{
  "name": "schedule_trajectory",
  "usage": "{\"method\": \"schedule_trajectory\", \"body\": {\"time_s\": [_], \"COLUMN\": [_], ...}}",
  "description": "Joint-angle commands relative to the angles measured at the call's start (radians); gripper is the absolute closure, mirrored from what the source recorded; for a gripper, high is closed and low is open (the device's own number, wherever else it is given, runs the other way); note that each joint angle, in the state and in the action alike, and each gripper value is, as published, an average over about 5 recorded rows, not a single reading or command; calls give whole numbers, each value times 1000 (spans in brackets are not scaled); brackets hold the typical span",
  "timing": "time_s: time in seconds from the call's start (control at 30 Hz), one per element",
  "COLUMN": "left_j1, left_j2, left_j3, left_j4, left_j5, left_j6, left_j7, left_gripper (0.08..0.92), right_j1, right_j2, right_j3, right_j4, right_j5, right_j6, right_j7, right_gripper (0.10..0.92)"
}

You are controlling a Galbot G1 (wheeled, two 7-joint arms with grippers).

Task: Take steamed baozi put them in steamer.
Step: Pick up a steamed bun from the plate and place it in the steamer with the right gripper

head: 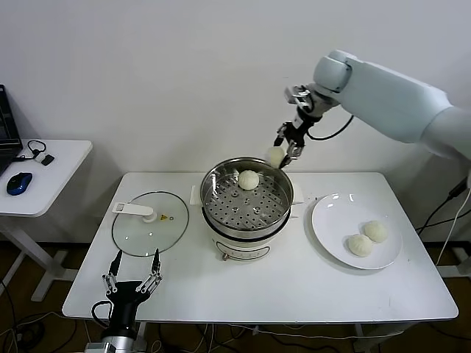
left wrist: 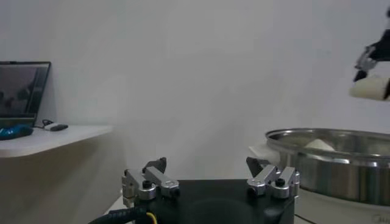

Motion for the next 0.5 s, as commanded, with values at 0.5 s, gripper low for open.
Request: {"method": "schedule_trajectory", "body": {"time_s": [0.5], "left_j1": [-4], "left_j2": [-2], "left_j3": [-1], "left_j4": [-10], "left_j5": [5], "left_j6": [6], "left_j7": [-3], "left_gripper": [177], "right_j1": [-202], "right_j2": [303], "right_j3": [49], "right_j4": [-238], "right_j5": [-47], "right_j6": [-31], "right_j7": [12], "right_gripper": [372]}}
